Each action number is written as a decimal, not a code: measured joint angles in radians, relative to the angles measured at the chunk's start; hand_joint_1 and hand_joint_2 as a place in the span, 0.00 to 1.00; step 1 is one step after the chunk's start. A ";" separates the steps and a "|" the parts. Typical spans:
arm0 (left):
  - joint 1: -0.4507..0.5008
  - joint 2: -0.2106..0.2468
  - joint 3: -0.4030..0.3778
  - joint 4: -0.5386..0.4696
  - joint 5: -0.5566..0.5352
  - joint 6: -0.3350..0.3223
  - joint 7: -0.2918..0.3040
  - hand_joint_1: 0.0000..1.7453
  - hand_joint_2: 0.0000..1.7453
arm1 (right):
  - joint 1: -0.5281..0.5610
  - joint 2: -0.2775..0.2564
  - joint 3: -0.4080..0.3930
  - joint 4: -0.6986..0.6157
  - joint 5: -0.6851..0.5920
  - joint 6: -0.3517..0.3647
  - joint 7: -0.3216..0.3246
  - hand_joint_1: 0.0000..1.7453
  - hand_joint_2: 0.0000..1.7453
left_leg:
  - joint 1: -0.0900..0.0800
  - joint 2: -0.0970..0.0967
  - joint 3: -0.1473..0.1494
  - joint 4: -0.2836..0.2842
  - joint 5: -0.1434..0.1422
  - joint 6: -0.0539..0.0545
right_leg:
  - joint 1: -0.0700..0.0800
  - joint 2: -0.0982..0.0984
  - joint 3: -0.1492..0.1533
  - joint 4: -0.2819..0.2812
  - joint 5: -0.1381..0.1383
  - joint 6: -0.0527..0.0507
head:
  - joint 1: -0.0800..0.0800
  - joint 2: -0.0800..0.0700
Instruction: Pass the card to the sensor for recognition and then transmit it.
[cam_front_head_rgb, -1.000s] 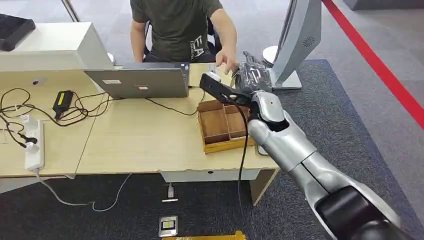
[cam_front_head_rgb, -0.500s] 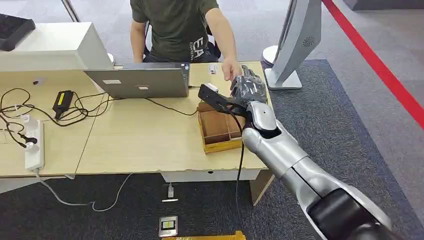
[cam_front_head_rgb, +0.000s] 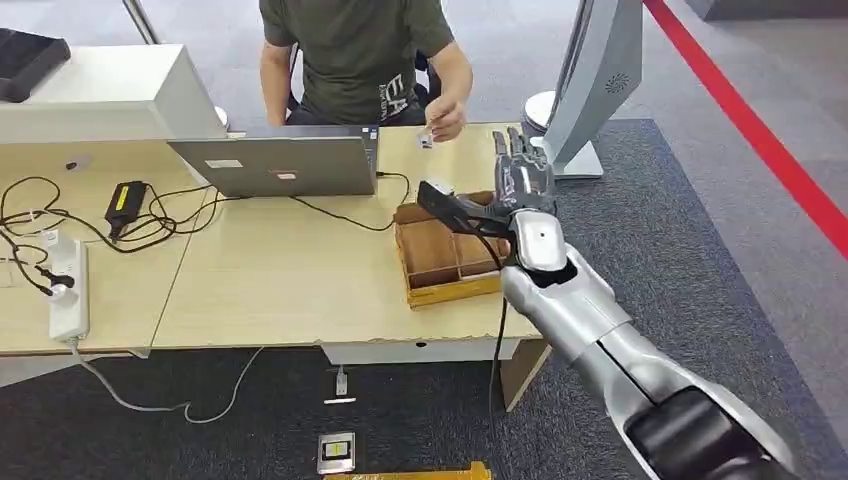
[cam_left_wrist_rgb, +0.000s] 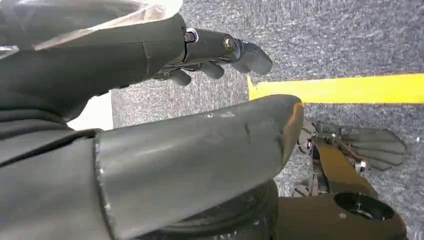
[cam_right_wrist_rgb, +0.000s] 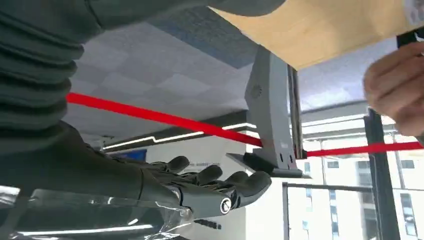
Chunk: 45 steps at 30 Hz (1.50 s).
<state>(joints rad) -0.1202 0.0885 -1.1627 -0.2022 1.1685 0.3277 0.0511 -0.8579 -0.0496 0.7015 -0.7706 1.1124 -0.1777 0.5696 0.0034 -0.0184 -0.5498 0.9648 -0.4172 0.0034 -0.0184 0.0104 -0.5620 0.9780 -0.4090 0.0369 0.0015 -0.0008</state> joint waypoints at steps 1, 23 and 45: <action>0.000 0.001 0.000 0.000 -0.003 -0.007 -0.001 0.00 0.00 | 0.008 -0.013 -0.010 -0.006 -0.004 0.020 0.006 0.00 0.00 | 0.000 0.000 0.000 0.000 0.000 0.000 | 0.000 0.000 0.000 0.000 0.000 0.000 | 0.000 0.000; 0.018 0.006 0.005 0.001 0.023 -0.003 0.011 0.00 0.00 | 0.655 -0.573 -0.714 -0.406 -0.193 0.171 0.009 0.00 0.00 | -0.001 -0.004 -0.001 0.002 -0.007 0.004 | -0.001 -0.002 0.003 -0.004 -0.003 0.004 | 0.001 0.000; 0.013 0.004 0.105 0.001 0.122 -0.014 -0.153 0.00 0.00 | 0.825 -0.409 -1.274 0.199 -0.470 -0.152 -0.624 0.00 0.00 | 0.000 0.001 0.000 0.002 -0.007 0.003 | 0.000 0.002 0.002 -0.003 -0.004 0.003 | 0.001 0.000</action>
<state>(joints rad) -0.1068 0.0927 -1.0578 -0.2010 1.2902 0.3136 -0.1014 -0.0328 -0.4590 -0.5730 -0.5716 0.6420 -0.3296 -0.0545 0.0033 -0.0174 -0.5494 0.9664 -0.4245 0.0065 -0.0186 0.0126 -0.5604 0.9747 -0.4134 0.0401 0.0023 -0.0008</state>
